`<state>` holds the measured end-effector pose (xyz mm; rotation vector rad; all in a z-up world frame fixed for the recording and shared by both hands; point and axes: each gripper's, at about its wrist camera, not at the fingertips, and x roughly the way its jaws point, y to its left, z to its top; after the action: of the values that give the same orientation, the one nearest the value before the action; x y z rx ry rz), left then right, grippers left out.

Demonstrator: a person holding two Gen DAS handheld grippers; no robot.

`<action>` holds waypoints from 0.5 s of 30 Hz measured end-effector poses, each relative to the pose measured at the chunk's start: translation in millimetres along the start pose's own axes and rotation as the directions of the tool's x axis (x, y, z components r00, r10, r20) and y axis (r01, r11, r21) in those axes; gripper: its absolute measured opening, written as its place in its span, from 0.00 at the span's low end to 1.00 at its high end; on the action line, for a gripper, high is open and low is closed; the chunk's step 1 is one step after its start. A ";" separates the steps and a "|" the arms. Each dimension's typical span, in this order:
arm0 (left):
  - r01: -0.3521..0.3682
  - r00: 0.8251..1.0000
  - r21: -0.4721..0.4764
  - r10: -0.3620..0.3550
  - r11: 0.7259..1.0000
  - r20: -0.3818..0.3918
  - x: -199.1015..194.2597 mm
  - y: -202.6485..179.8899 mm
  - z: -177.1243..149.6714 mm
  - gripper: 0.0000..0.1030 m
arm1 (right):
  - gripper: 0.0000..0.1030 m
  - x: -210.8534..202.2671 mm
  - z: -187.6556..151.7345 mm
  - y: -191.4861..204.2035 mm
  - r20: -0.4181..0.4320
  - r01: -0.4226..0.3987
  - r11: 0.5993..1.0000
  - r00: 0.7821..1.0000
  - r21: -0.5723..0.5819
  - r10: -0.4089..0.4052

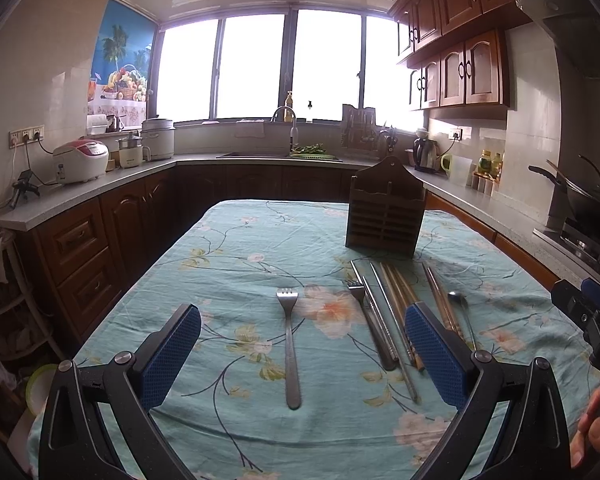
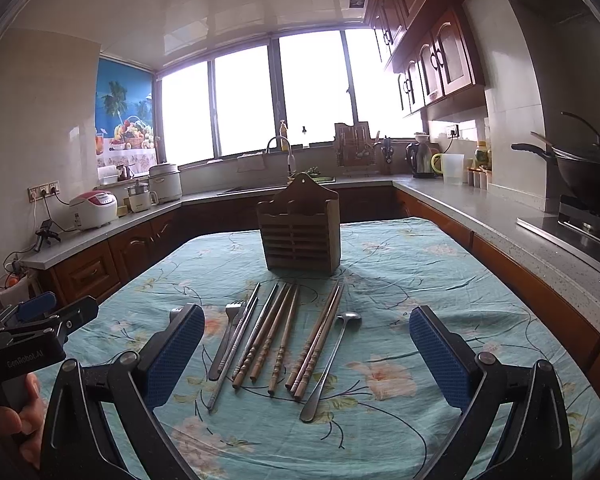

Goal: Organize utensils

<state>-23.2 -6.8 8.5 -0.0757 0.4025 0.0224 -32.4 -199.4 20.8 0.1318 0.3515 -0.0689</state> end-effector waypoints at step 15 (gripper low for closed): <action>0.002 1.000 -0.002 -0.002 1.000 0.001 2.4 -0.2 0.1 0.99 | 1.00 0.2 -0.1 -0.6 0.000 0.000 1.000 1.000 0.002 0.000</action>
<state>-20.9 -7.0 7.6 -0.0781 0.4016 0.0207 -32.4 -200.0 20.5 0.1334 0.3517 -0.0694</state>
